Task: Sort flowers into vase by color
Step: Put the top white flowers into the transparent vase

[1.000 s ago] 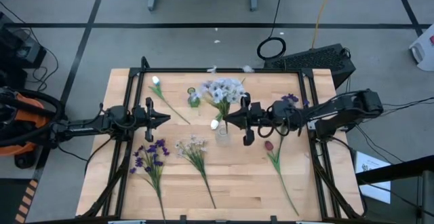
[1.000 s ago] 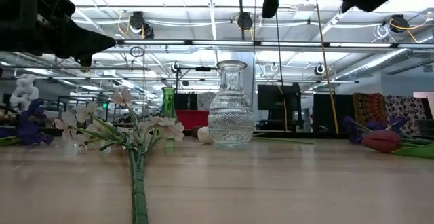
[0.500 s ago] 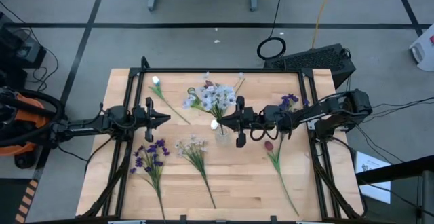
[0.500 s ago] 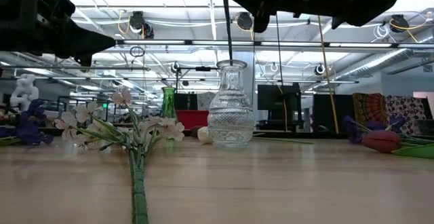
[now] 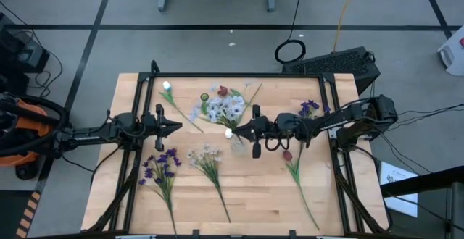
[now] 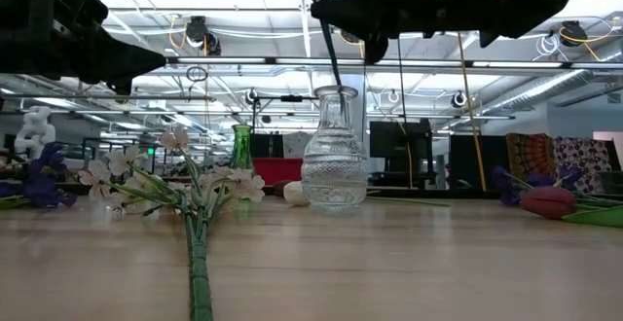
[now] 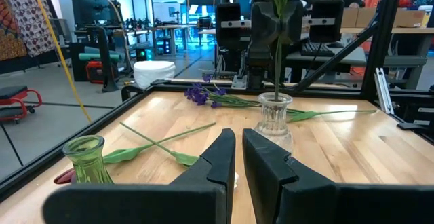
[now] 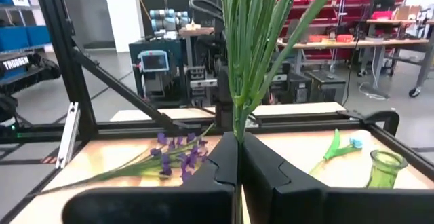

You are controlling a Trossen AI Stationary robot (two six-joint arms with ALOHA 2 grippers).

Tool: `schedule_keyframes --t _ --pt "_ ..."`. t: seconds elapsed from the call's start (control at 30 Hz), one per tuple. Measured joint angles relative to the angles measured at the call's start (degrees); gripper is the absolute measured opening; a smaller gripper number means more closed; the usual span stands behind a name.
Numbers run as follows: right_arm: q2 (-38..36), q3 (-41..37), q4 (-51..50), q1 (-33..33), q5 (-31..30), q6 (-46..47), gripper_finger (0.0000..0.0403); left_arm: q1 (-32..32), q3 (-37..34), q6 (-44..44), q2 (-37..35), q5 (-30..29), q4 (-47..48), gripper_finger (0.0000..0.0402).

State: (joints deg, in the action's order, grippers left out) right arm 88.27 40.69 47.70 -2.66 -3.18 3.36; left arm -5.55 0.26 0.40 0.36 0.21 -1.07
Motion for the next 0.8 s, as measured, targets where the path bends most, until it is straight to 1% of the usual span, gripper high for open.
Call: schedule_keyframes --t 0.3,0.47,0.63,0.73,0.8 --pt "0.0 0.0 -6.1 0.0 0.0 1.8 0.0040 0.0 0.0 0.0 0.0 0.0 0.0 0.0035" --pt "0.0 0.0 -10.2 0.0 0.2 1.9 0.0070 0.0 0.0 0.0 0.0 0.0 0.0 0.0035" --pt "-0.1 0.0 -11.5 0.0 0.2 1.9 0.0101 0.0 0.0 0.0 0.0 0.0 0.0 0.0035" --pt "-1.3 0.0 -12.6 0.0 0.2 1.6 0.0119 0.0 0.0 0.0 0.0 0.0 0.0 0.0035" --pt "-2.9 0.0 -16.0 0.0 0.1 0.3 0.0129 0.0 0.0 0.0 0.0 0.0 0.0 0.0035"
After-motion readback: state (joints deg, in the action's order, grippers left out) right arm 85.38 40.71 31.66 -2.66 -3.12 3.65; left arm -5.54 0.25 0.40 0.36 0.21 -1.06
